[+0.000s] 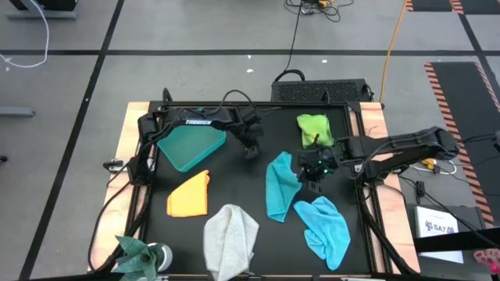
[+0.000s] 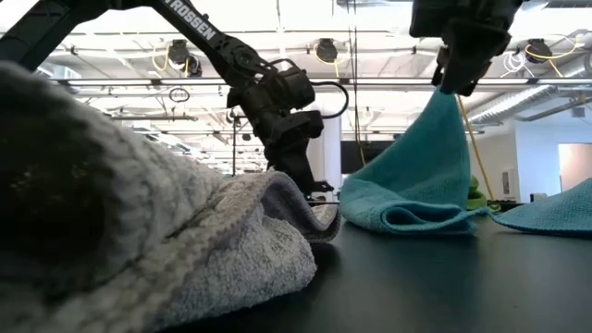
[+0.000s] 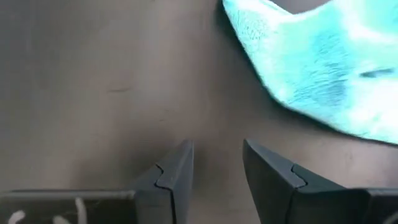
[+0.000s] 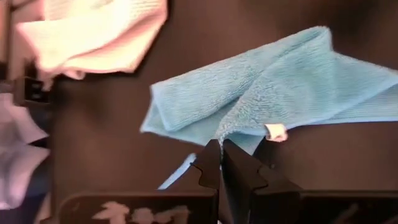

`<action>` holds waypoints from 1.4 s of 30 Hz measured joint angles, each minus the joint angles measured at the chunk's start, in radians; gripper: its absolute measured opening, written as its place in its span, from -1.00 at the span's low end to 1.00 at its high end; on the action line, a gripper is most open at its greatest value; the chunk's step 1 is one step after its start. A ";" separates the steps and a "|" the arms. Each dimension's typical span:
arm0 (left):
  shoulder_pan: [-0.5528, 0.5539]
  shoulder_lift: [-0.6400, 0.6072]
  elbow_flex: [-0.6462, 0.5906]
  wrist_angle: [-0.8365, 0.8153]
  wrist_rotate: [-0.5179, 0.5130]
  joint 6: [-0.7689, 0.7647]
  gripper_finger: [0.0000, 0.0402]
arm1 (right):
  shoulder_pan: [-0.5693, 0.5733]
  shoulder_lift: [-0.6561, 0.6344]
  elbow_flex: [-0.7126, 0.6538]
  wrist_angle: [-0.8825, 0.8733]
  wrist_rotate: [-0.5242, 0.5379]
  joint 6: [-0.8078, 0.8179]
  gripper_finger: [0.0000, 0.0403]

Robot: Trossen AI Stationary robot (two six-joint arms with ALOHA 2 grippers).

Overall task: Fold microfiber towels
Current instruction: Fold the top blue microfiber towel

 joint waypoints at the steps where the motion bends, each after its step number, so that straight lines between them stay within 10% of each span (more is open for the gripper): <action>1: -0.003 0.000 0.000 -0.005 0.018 -0.005 -0.30 | 0.002 0.004 0.000 0.000 0.035 -0.002 -1.00; 15: -0.093 0.000 0.000 -0.145 0.122 -0.041 -0.30 | -0.126 -0.004 -0.001 0.147 0.399 -0.196 -1.00; 25: -0.270 0.000 0.000 -0.102 0.146 -0.076 -0.30 | -0.200 -0.003 0.000 0.108 0.404 -0.215 -1.00; 35: -0.477 0.000 0.000 0.293 -0.491 -0.148 -0.30 | -0.199 -0.003 0.000 0.110 0.402 -0.218 -1.00; 42: -0.544 0.000 0.000 0.399 -0.545 -0.146 -0.30 | -0.199 -0.003 0.000 0.108 0.402 -0.232 -1.00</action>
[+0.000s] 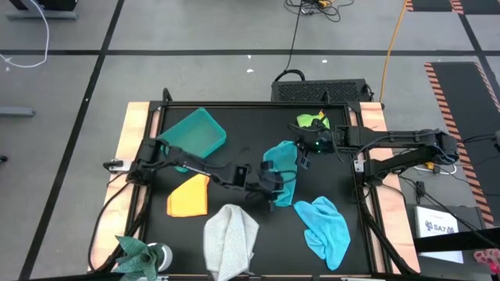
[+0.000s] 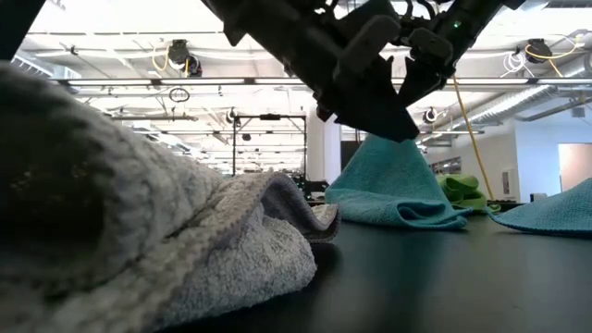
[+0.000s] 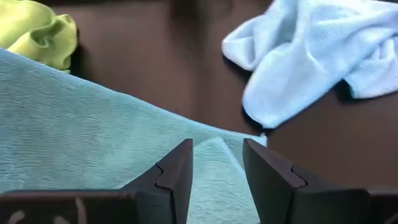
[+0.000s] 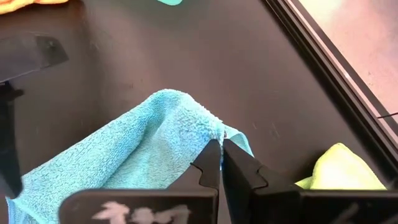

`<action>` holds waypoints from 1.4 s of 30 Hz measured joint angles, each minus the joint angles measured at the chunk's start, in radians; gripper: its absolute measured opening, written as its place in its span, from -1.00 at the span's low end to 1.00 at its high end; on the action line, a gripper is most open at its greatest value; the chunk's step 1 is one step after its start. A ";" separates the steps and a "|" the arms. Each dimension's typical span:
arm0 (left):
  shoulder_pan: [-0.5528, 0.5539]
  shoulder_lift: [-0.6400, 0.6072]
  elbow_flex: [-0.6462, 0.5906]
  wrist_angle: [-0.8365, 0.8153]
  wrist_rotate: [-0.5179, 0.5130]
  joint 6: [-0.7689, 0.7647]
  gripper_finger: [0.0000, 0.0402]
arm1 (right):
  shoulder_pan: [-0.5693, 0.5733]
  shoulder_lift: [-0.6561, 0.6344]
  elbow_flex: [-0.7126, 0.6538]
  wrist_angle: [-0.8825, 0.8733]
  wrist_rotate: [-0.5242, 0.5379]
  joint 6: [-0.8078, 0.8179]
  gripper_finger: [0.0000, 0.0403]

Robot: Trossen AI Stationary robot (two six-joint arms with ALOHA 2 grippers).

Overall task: Fold microfiber towels
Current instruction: Fold the top blue microfiber towel

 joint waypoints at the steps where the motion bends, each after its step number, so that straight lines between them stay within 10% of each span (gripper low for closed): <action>1: -0.004 0.000 0.000 -0.005 0.000 -0.002 -0.30 | 0.000 0.000 0.000 0.000 0.000 -0.003 -1.00; 18: -0.072 0.024 0.001 0.086 -0.079 -0.008 0.10 | -0.007 0.000 0.000 0.126 -0.002 -0.056 -1.00; 42: -0.107 0.130 0.000 0.152 -0.107 0.048 0.12 | -0.006 0.018 0.000 0.134 0.100 -0.046 -1.00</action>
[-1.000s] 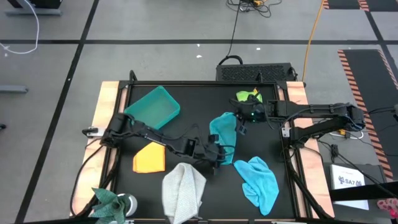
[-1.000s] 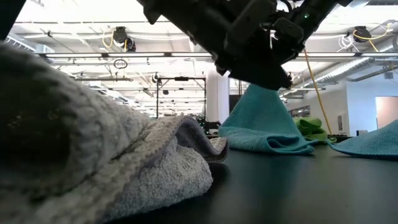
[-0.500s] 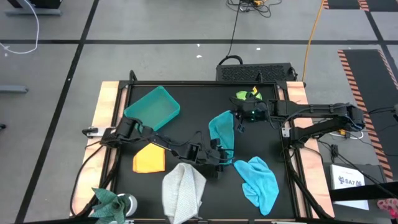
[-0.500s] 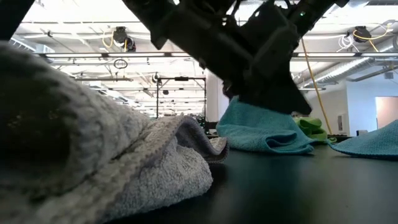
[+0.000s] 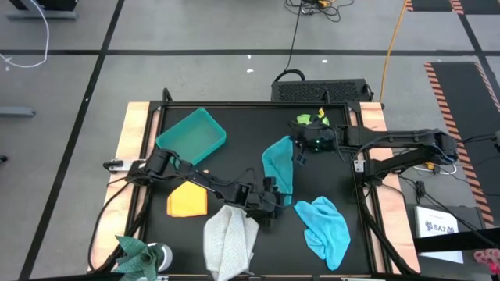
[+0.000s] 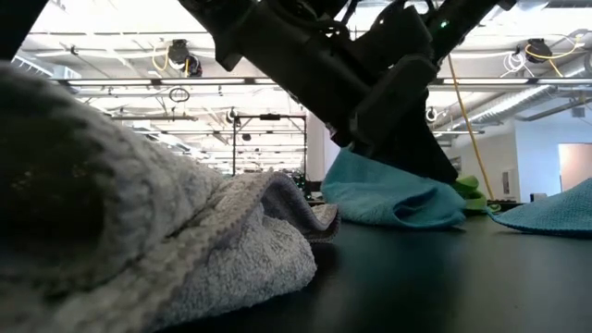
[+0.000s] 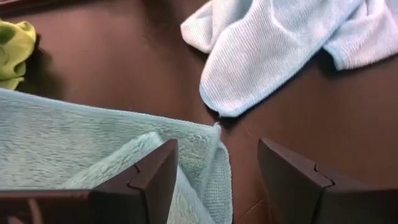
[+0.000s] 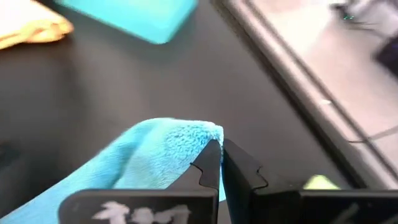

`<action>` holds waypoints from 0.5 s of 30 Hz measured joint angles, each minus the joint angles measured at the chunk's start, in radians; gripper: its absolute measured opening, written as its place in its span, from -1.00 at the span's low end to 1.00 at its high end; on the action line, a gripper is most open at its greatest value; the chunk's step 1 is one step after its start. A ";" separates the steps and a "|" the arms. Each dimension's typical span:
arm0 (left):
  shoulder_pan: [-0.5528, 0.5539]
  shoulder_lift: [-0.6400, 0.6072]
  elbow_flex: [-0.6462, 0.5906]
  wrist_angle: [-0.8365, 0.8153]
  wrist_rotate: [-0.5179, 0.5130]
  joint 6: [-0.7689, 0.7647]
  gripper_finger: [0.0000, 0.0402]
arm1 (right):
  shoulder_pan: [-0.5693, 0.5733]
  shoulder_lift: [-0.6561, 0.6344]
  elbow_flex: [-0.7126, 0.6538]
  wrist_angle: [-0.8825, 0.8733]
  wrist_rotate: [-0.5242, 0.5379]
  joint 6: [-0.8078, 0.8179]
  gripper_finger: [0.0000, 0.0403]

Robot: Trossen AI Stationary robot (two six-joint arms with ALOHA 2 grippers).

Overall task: Fold microfiber towels
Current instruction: Fold the top blue microfiber towel

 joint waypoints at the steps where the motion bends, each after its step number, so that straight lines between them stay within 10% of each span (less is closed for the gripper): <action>1: 0.000 -0.001 0.000 0.001 -0.001 -0.002 0.12 | 0.000 0.006 0.000 0.002 0.031 0.001 -1.00; 15: 0.002 -0.001 0.000 0.007 -0.133 -0.128 0.12 | 0.001 0.110 0.000 0.014 0.167 0.096 -1.00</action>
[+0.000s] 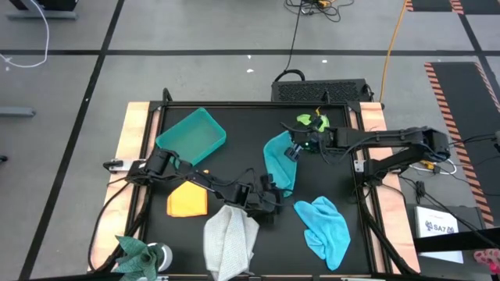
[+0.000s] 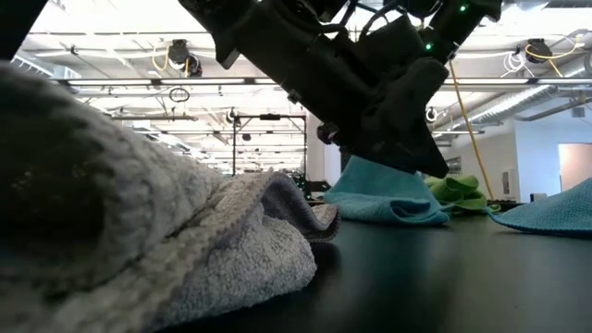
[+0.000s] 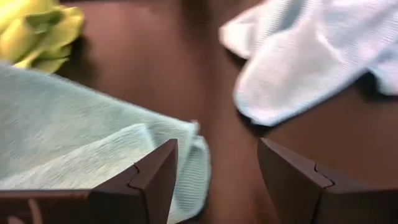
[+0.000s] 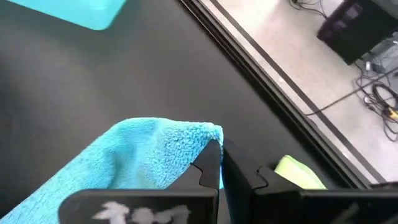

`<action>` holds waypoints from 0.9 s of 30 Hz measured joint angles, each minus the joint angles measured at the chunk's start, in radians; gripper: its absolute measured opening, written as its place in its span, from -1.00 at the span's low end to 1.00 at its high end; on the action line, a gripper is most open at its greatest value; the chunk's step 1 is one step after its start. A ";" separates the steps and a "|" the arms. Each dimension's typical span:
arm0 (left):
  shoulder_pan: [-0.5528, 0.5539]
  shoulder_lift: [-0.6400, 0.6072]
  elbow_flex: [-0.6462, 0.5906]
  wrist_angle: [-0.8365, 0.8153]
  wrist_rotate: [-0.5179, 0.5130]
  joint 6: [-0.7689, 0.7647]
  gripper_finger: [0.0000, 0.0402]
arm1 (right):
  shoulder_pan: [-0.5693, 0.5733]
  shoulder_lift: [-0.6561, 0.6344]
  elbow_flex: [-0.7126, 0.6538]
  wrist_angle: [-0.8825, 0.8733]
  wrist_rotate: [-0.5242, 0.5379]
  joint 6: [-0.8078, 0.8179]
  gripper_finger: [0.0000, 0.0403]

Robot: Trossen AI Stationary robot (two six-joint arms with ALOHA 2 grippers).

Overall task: Fold microfiber towels
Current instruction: Fold the top blue microfiber towel

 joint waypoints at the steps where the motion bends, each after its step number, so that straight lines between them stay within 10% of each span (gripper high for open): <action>1: 0.000 0.000 0.000 0.009 -0.019 -0.023 0.12 | 0.000 0.007 0.000 0.010 0.001 0.006 -1.00; 27: 0.036 0.048 0.001 0.110 -0.006 0.049 -0.11 | -0.001 0.015 0.000 0.029 -0.063 -0.047 -1.00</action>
